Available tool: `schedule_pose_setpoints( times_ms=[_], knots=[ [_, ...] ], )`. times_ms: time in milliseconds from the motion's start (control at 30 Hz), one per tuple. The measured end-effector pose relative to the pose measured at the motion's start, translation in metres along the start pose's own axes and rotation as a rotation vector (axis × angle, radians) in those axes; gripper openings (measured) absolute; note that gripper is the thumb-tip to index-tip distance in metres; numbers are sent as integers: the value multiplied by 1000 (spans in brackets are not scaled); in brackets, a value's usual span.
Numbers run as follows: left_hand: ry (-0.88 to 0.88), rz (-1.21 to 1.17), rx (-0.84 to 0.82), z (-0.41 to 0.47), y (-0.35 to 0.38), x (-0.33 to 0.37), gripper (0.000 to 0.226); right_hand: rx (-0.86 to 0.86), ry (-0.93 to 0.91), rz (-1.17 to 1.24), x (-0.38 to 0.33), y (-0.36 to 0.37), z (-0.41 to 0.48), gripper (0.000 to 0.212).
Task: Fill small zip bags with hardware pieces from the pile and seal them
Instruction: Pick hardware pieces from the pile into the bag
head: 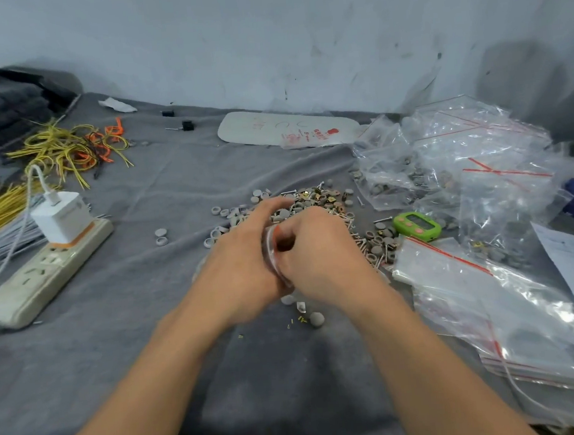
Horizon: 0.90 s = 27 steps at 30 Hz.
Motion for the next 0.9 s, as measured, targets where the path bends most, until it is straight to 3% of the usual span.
schedule_pose_setpoints(
  times_ms=[67,167,233,333,400,433,500,633,800,900],
  knots=[
    [-6,-40,26,0,-3,-1,94,42,-2,108,-1,-3,3,25],
    [-31,-115,97,-1,-10,-5,89,250,31,372,9,-21,6,19],
    [-57,-146,136,-1,-15,-6,87,350,68,229,19,-29,11,22],
    [-71,-213,184,-2,-19,-7,85,190,117,-237,28,-13,21,25],
    [-75,-250,184,-3,-21,-5,86,93,117,-429,29,3,20,10],
    [-72,-253,183,-3,-21,-4,86,59,108,-491,28,9,18,13],
    [-69,-253,190,-3,-22,-5,86,-1,92,-531,31,17,17,26],
    [-76,-263,195,-1,-23,-8,87,-68,56,-524,33,23,18,22],
    [-70,-219,176,-1,-22,-11,85,-30,32,-573,34,17,13,13],
    [-62,-164,172,0,-22,-13,85,6,45,-576,36,9,10,18]
  ],
)
Point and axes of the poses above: each hand's wrist, its own z-axis towards the middle knuckle, its own y-axis out of the palm, x = y × z, the point moved 6 cm from there along z, towards the middle knuckle, and after that the axes turned 9 degrees about y, right-handed, at the moved point
